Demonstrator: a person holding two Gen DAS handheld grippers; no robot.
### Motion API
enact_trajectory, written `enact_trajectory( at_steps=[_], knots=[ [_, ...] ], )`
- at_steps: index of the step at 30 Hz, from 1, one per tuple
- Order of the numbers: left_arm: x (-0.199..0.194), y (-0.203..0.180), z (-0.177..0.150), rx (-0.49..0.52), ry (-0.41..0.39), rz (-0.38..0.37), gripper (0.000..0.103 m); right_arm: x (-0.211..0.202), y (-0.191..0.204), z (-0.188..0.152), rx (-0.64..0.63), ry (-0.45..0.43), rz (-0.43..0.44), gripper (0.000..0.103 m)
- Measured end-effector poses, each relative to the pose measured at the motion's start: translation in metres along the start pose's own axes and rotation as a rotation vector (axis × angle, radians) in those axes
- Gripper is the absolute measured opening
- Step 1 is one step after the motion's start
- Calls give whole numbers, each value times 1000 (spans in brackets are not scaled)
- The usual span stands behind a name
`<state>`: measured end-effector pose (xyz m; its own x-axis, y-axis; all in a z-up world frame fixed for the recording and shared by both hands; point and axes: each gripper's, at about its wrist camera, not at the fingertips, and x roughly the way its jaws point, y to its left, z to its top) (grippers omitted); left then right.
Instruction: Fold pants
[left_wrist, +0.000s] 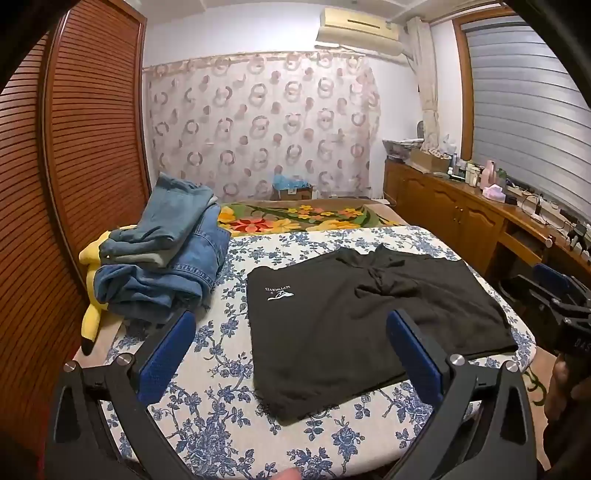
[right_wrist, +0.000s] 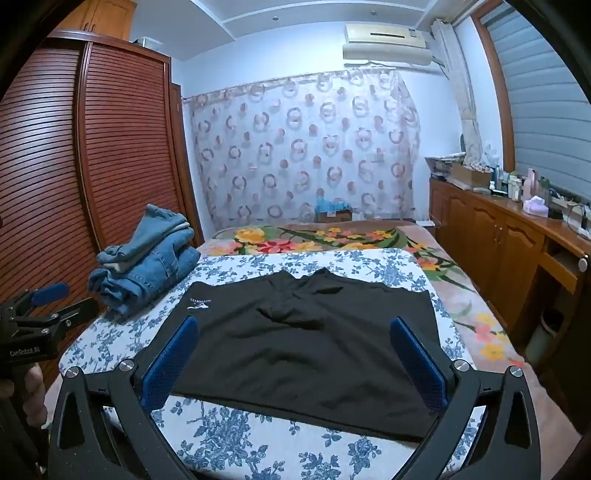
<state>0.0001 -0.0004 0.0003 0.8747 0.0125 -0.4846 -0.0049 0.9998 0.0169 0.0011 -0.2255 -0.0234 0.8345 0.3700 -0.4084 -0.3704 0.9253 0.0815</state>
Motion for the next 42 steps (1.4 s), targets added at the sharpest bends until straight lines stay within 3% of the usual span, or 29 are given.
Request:
enact_trajectory(
  at_steps=[9, 42],
  knots=[
    [2, -10, 0, 14, -11, 28, 103, -2, 0, 0, 9, 7, 2, 103],
    [-9, -7, 2, -12, -27, -5, 103, -2, 2, -1, 17, -2, 8, 103]
  ],
)
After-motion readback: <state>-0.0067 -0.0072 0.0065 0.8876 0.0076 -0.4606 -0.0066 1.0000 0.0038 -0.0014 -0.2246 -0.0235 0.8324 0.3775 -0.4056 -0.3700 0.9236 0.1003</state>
